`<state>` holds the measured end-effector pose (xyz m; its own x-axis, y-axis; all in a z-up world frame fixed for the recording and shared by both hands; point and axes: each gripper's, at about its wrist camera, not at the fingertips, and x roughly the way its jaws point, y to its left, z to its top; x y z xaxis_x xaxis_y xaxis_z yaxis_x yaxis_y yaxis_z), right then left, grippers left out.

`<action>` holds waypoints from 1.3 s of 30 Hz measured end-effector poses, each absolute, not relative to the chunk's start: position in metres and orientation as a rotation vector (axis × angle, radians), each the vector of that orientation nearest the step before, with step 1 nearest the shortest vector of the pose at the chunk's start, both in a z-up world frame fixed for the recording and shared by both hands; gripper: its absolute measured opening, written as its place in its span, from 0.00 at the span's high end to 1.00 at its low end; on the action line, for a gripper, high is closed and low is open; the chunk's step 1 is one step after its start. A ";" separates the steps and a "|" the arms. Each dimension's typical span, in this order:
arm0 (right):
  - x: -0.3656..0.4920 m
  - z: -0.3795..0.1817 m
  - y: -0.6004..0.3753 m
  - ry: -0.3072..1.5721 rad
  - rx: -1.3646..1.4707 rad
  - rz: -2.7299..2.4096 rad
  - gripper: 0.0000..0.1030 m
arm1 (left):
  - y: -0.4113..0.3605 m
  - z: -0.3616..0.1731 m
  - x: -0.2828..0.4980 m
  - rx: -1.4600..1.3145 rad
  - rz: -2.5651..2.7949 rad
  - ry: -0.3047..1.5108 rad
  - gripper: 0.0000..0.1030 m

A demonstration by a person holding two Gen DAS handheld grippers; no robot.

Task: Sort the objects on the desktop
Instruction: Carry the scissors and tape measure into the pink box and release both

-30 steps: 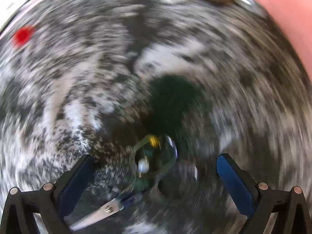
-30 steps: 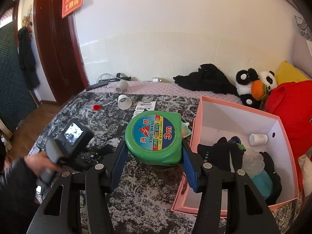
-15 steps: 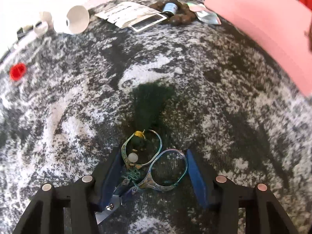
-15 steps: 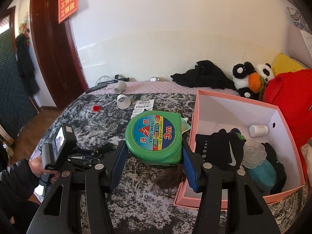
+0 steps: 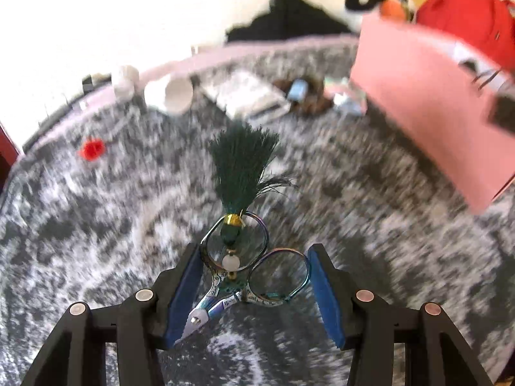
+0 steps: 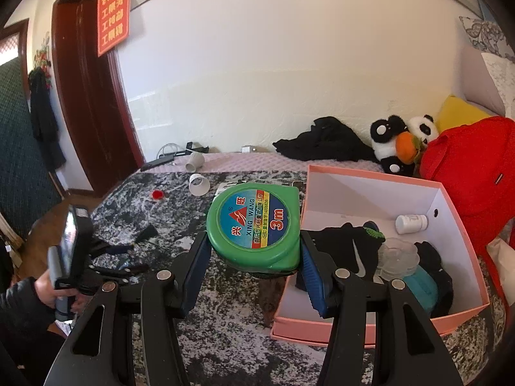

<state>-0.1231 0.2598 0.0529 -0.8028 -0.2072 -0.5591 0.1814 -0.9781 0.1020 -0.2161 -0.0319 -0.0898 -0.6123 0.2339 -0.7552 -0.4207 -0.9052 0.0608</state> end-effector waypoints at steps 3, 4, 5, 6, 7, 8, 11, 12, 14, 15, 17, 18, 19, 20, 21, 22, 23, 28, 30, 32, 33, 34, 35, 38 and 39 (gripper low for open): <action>-0.118 0.058 0.268 -0.075 0.862 -2.816 0.45 | -0.013 -0.069 -0.207 -1.048 2.531 0.355 0.45; -0.115 0.061 0.272 -0.079 0.854 -2.821 0.45 | -0.006 -0.061 -0.202 -1.020 2.531 0.364 0.45; -0.112 0.063 0.275 -0.082 0.845 -2.827 0.45 | 0.001 -0.054 -0.198 -1.000 2.528 0.368 0.45; -0.109 0.066 0.278 -0.084 0.835 -2.834 0.45 | 0.011 -0.046 -0.194 -0.974 2.525 0.377 0.45; -0.105 0.070 0.282 -0.087 0.823 -2.842 0.45 | 0.019 -0.039 -0.189 -0.950 2.522 0.384 0.45; -0.102 0.073 0.286 -0.088 0.813 -2.849 0.45 | 0.026 -0.033 -0.186 -0.932 2.517 0.386 0.45; -0.091 0.082 0.300 -0.091 0.780 -2.877 0.45 | 0.055 -0.010 -0.177 -0.861 2.504 0.398 0.45; -0.088 0.085 0.306 -0.091 0.769 -2.888 0.45 | 0.065 -0.002 -0.175 -0.837 2.497 0.401 0.45; -0.080 0.093 0.319 -0.095 0.744 -2.913 0.45 | 0.087 0.014 -0.172 -0.789 2.482 0.407 0.45; -0.077 0.096 0.326 -0.097 0.734 -2.925 0.45 | 0.100 0.022 -0.170 -0.764 2.472 0.419 0.45; -0.070 0.102 0.342 -0.099 0.714 -2.956 0.45 | 0.128 0.038 -0.167 -0.714 2.451 0.439 0.45; -0.067 0.106 0.349 -0.101 0.705 -2.971 0.45 | 0.140 0.045 -0.166 -0.695 2.440 0.444 0.45; -0.063 0.109 0.359 -0.104 0.694 -2.988 0.45 | 0.152 0.052 -0.165 -0.675 2.430 0.449 0.45; -0.061 0.113 0.368 -0.106 0.684 -3.004 0.45 | 0.163 0.058 -0.165 -0.655 2.419 0.454 0.45; -0.059 0.115 0.374 -0.107 0.677 -3.016 0.45 | 0.175 0.065 -0.164 -0.636 2.408 0.459 0.45; -0.056 0.119 0.384 -0.108 0.667 -3.033 0.45 | 0.188 0.072 -0.163 -0.616 2.394 0.460 0.45; -0.054 0.122 0.392 -0.110 0.659 -3.047 0.45 | 0.200 0.078 -0.163 -0.596 2.381 0.461 0.45; -0.056 0.136 0.429 -0.115 0.634 -3.105 0.45 | 0.252 0.099 -0.165 -0.533 2.334 0.470 0.45; -0.061 0.138 0.440 -0.123 0.629 -3.118 0.45 | 0.265 0.104 -0.172 -0.534 2.325 0.459 0.45; -0.070 0.140 0.452 -0.136 0.624 -3.126 0.45 | 0.276 0.106 -0.179 -0.538 2.321 0.446 0.44; -0.076 0.140 0.457 -0.142 0.624 -3.126 0.45 | 0.280 0.106 -0.183 -0.549 2.323 0.438 0.44; -0.083 0.139 0.462 -0.153 0.629 -3.124 0.45 | 0.283 0.102 -0.189 -0.574 2.317 0.428 0.43; -0.092 0.136 0.467 -0.168 0.644 -3.121 0.45 | 0.286 0.099 -0.195 -0.599 2.311 0.417 0.41; -0.119 0.122 0.484 -0.298 0.748 -3.113 0.21 | 0.289 0.089 -0.207 -0.636 2.321 0.393 0.00; -0.121 0.119 0.488 -0.343 0.745 -3.118 0.07 | 0.288 0.086 -0.209 -0.630 2.338 0.392 0.00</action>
<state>-0.1213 0.4885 0.1193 -0.8900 0.0303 -0.4549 -0.1284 -0.9740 0.1864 -0.2086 0.2883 0.0855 -0.6550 0.5331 -0.5355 -0.6784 -0.7269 0.1063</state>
